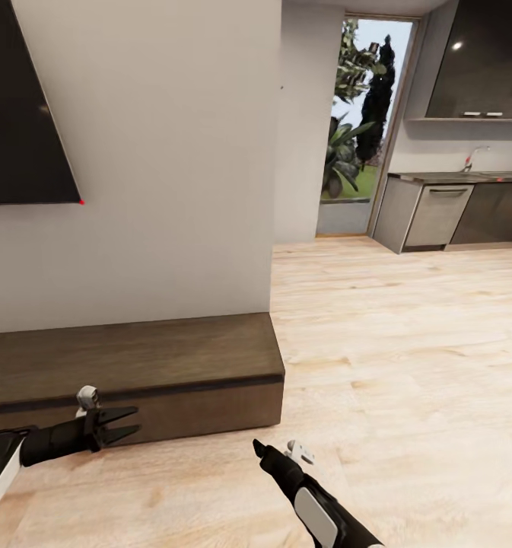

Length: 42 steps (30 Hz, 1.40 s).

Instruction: Place each of the two pumpkins and all three candles from the living room inside a cabinet in the living room (use any cabinet), then make sure every cabinet is closed, and position the cauldron so it is next to a table in the living room.

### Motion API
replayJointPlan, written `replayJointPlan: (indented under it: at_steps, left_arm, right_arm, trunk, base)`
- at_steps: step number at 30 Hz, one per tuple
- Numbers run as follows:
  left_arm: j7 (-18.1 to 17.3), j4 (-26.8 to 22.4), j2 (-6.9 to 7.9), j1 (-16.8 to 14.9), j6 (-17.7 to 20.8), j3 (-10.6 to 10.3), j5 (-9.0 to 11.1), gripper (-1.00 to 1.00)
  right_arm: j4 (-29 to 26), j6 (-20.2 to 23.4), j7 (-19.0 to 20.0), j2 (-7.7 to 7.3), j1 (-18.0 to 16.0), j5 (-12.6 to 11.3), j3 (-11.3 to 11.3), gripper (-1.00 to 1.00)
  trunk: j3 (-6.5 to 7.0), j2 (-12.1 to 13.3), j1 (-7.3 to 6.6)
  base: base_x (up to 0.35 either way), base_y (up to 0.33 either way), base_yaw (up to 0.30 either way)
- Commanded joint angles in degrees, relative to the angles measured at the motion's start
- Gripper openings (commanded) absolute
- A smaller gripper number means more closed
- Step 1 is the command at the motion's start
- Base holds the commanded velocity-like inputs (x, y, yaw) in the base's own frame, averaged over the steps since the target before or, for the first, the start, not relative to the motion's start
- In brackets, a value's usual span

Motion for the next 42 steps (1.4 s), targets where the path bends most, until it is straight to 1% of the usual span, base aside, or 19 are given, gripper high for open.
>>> replayJointPlan:
  at_steps: [1,8,10,12,15,16,18,19,20,21,23,24,26,27,30,32,34,39,42]
  left_arm:
    - [-1.9,-0.1,-0.03,0.0,0.6,-0.1,-0.1,1.00]
    - [-2.6,-0.1,-0.05,0.0,0.5,-0.1,-0.1,1.00]
    - [-2.6,-0.1,-0.10,0.0,0.5,-0.1,-0.1,1.00]
    - [-2.6,-0.1,-0.14,0.0,0.5,-0.1,-0.1,1.00]
    - [-2.6,-0.1,-0.29,0.0,0.5,-0.1,-0.1,1.00]
    - [-2.6,-0.1,-0.41,0.0,0.5,-0.1,-0.2,1.00]
    - [-2.6,-0.1,-0.79,0.0,0.5,-0.2,-0.2,1.00]
    - [-2.6,-0.1,-1.10,0.0,0.5,-0.2,-0.2,1.00]
    - [-2.6,-0.1,-1.32,0.0,0.5,-0.1,-0.2,1.00]
    - [-2.6,-0.1,-1.40,0.0,0.5,-0.1,-0.2,1.00]
    - [-2.6,-0.1,-1.55,0.0,0.5,-0.1,-0.2,1.00]
    - [-2.6,-0.1,-1.57,0.0,0.5,-0.1,-0.2,1.00]
    - [-2.6,-0.1,-1.66,0.0,0.5,-0.1,-0.2,1.00]
    - [-2.6,-0.1,-1.69,0.0,0.5,-0.1,-0.2,1.00]
    - [-2.7,-0.2,-1.63,0.0,0.5,-0.2,-0.2,1.00]
    - [-2.7,-0.3,-1.44,0.1,0.5,-0.2,-0.3,1.00]
    - [-2.8,-0.4,-1.45,0.2,0.5,-0.1,-0.2,1.00]
    - [-2.8,-0.5,-1.45,0.2,0.5,-0.1,-0.1,1.00]
    - [-2.8,-0.5,-1.46,0.2,0.4,-0.1,0.9,1.00]
  right_arm:
    - [0.0,0.2,0.0,0.02,-0.1,-0.6,0.3,1.00]
    - [0.0,-0.7,0.3,0.08,-0.1,-0.5,0.3,1.00]
    - [0.0,-2.4,0.3,0.14,-0.1,-0.3,0.4,1.00]
    - [0.0,-5.0,0.2,0.13,-0.1,-0.2,0.5,1.00]
    - [0.1,-6.8,0.5,0.19,-0.1,-1.2,0.3,1.00]
    - [0.1,-7.0,1.0,0.23,-0.1,-2.2,0.2,1.00]
    - [0.1,-7.2,2.7,0.22,-0.1,-5.2,0.2,1.00]
    - [0.1,-7.3,4.6,0.13,-0.1,-8.5,0.2,1.00]
    - [0.1,-7.3,7.1,-0.02,-0.1,-12.8,0.1,1.00]
    - [0.1,-7.3,8.4,-0.13,-0.1,-15.1,0.1,1.00]
    - [0.1,-6.6,13.4,-0.67,-0.1,-24.3,0.0,1.00]
    - [0.1,-6.2,14.5,-0.91,-0.1,-26.6,0.0,1.00]
    - [0.2,-3.3,18.5,-2.76,-0.1,-35.1,0.0,1.00]
    - [0.3,-0.8,20.5,-4.17,-0.1,-39.8,0.0,1.00]
    - [0.2,1.5,22.1,-5.24,-0.1,-43.7,0.0,1.00]
    - [0.2,2.1,22.5,-5.50,-0.1,-44.6,0.1,1.00]
    - [0.2,2.4,22.7,-5.66,-0.1,-45.1,0.1,1.00]
    - [0.3,2.6,22.9,-5.69,-0.1,-45.5,0.1,1.00]
    - [0.3,2.6,22.9,-5.74,-0.1,-45.5,0.1,1.00]
  trunk:
    - [-0.05,0.0,-0.01]
    - [-0.05,0.0,-0.01]
    - [-0.05,0.0,-0.01]
    - [-0.05,0.0,-0.01]
    - [-0.05,0.0,-0.01]
    - [-0.05,0.0,-0.01]
    - [-0.05,0.0,-0.01]
    - [-0.05,0.0,-0.01]
    - [-0.05,0.0,-0.01]
    - [-0.05,0.0,-0.01]
    - [-0.05,0.0,-0.01]
    - [-0.05,0.0,-0.01]
    - [-0.05,0.0,-0.01]
    - [-0.05,0.0,-0.01]
    - [-0.05,0.0,-0.01]
    - [-0.05,0.0,-0.01]
    - [-0.05,0.0,-0.01]
    - [-0.05,0.0,-0.01]
    - [-0.05,0.0,-0.01]
  base:
    - [0.000,0.000,0.000]
    - [0.000,0.000,0.000]
    - [0.000,0.000,0.000]
    - [0.000,0.000,0.000]
    - [0.000,0.000,0.000]
    - [0.000,0.000,0.000]
    - [0.000,0.000,0.000]
    - [0.000,0.000,0.000]
    - [0.000,0.000,0.000]
    - [0.000,0.000,0.000]
    - [0.000,0.000,0.000]
    - [0.000,0.000,0.000]
    - [0.000,0.000,0.000]
    - [0.000,0.000,0.000]
    - [0.000,0.000,0.000]
    - [0.000,0.000,0.000]
    - [0.000,0.000,0.000]
    - [0.000,0.000,0.000]
    - [0.000,0.000,0.000]
